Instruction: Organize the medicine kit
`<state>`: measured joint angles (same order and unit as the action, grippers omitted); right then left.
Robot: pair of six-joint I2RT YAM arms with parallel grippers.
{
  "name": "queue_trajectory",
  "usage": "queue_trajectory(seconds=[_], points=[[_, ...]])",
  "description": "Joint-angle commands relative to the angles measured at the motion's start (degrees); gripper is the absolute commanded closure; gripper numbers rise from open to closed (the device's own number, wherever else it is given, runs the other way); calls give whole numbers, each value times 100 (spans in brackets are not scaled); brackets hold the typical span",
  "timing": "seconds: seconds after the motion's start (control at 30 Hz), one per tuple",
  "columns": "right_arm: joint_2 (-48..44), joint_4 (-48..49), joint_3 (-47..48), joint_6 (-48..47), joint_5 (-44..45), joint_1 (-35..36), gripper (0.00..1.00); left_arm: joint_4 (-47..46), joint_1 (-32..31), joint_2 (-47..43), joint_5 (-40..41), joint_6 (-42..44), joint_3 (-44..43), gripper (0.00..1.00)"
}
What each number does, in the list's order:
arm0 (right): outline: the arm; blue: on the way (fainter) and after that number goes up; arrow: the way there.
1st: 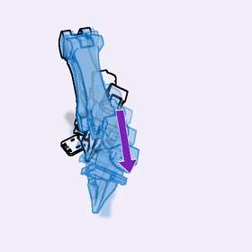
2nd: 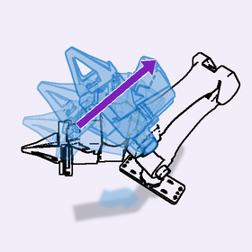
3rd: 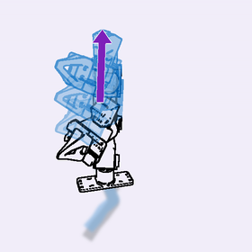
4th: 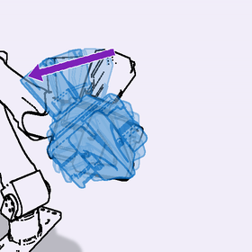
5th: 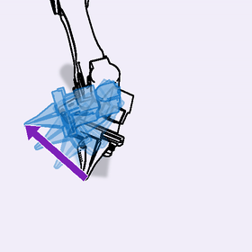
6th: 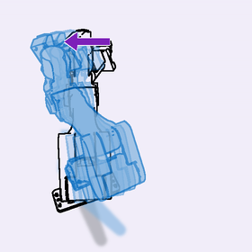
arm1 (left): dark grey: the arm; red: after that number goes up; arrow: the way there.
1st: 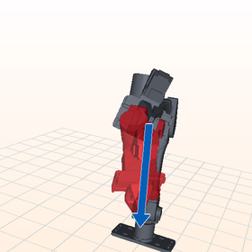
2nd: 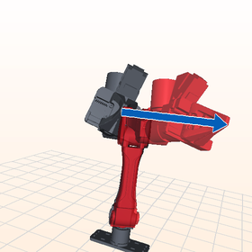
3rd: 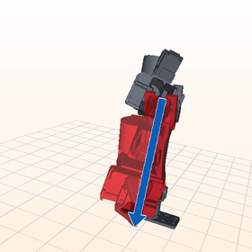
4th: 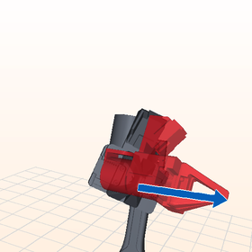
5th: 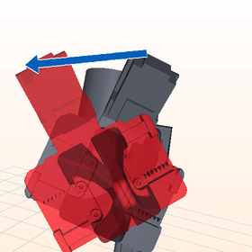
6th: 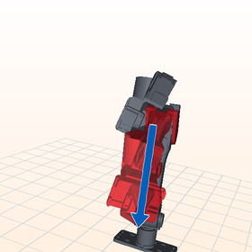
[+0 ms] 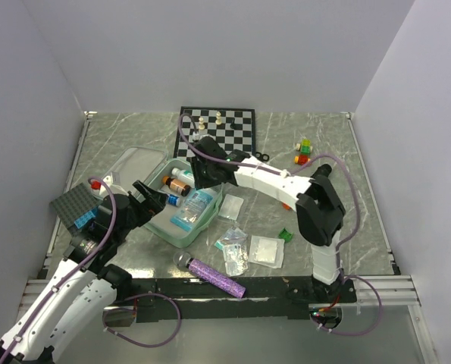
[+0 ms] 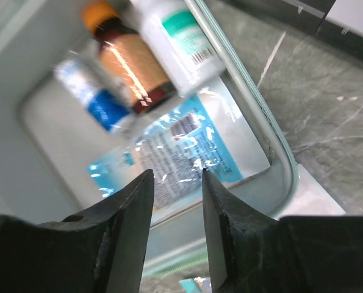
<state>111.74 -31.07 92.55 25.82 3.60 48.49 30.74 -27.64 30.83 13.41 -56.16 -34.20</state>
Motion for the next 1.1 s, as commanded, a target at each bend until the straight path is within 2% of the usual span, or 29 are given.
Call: queue_trajectory(seconds=[0.0,0.1,0.2,0.27,0.43,0.8,1.07], points=[[-890,92,18,-77,62,11,55,-86,-5,11,74,141,-237,1],[-1224,425,-385,-209,141,3,54,-77,-14,11,74,123,-219,1],[-1147,479,-563,-306,176,11,56,-130,-5,-7,30,79,-140,1],[-849,392,-458,-367,133,11,62,-130,-5,11,4,27,-105,1],[-321,479,-247,-429,63,11,68,-103,-14,2,-67,-79,-52,1],[585,575,281,-315,405,-59,75,2,-5,116,21,35,-131,1],[1077,646,720,-359,361,-112,76,107,-14,99,100,105,-184,1]])
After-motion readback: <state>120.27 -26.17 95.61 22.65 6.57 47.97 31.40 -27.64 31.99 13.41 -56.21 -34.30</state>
